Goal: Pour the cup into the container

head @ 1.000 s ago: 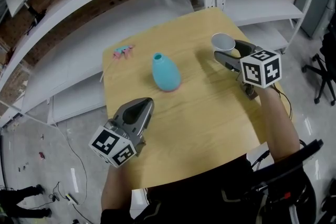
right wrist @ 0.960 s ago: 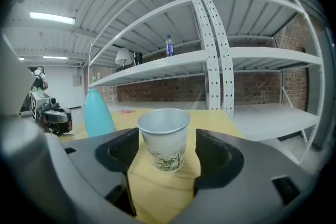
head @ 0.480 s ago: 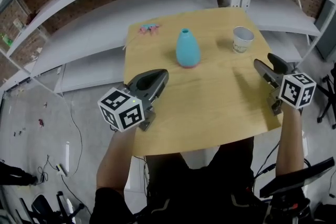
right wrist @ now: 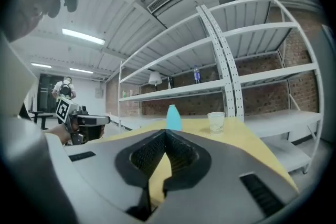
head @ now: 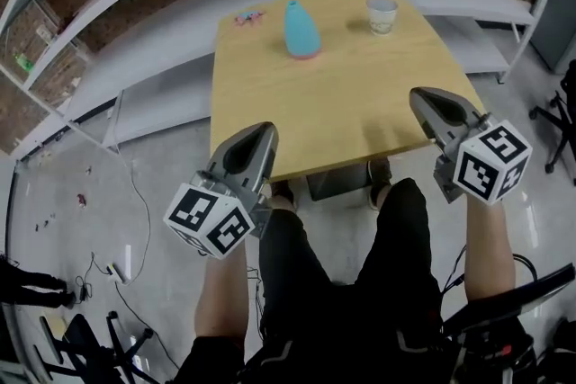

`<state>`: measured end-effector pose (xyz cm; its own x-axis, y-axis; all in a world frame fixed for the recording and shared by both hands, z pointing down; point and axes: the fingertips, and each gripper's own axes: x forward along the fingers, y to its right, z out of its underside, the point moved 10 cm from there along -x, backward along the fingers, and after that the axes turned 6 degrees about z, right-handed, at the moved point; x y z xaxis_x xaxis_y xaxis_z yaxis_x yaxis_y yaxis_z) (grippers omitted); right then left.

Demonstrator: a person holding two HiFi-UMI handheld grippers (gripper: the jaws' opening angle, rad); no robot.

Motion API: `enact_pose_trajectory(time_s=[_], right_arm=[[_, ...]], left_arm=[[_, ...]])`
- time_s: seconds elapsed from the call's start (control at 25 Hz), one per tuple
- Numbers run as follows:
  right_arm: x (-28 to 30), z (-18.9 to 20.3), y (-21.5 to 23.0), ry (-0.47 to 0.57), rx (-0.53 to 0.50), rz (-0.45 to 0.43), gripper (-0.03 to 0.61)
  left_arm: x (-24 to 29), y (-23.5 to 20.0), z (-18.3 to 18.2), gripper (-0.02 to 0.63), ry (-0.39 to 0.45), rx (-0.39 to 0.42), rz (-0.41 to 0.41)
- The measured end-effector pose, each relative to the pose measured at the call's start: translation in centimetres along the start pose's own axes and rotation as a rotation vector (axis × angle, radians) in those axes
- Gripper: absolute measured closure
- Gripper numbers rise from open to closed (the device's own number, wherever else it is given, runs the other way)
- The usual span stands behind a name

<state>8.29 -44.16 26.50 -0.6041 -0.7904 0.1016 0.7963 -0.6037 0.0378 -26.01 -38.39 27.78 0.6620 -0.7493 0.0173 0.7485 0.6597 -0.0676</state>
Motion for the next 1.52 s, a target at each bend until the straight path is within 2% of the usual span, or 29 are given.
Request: enact_pose_trajectory(time_s=[0.24, 0.52, 0.88, 0.96, 1.16, 1.36, 1.52], right_arm=[[-9.4, 2.5, -5.4, -0.013, 0.001, -0.029, 0.577], [-21.6, 3.2, -9.2, -0.003, -0.008, -0.066, 0.577], [-39.2, 5.5, -12.6, 0.013, 0.002, -0.028, 0.577], [-42.2, 6.0, -14.0, 0.014, 0.008, -0.030, 0.577], [-49.7, 7.3, -19.5, 0.009, 0.007, -0.047, 0.577], [-58.2, 9.0, -24.3, -0.005, 0.003, -0.061, 0.577], [-64.5, 10.2, -28.5, -0.026, -0.009, -0.063, 0.577]], left_arm=[[-7.0, 10.8, 2.8, 0.620, -0.010, -0.007, -0.018], [-12.3, 22.5, 3.7, 0.620, -0.001, -0.053, -0.047], [-17.7, 38.1, 4.4, 0.620, -0.078, -0.012, 0.006], [-20.1, 41.0, 4.9, 0.621, -0.089, 0.000, -0.005], [-27.3, 47.6, 5.6, 0.621, -0.094, -0.037, -0.031], [-33.8, 56.0, 7.0, 0.621, -0.068, -0.032, -0.041], [-39.8, 61.7, 8.9, 0.620, -0.068, -0.088, -0.074]])
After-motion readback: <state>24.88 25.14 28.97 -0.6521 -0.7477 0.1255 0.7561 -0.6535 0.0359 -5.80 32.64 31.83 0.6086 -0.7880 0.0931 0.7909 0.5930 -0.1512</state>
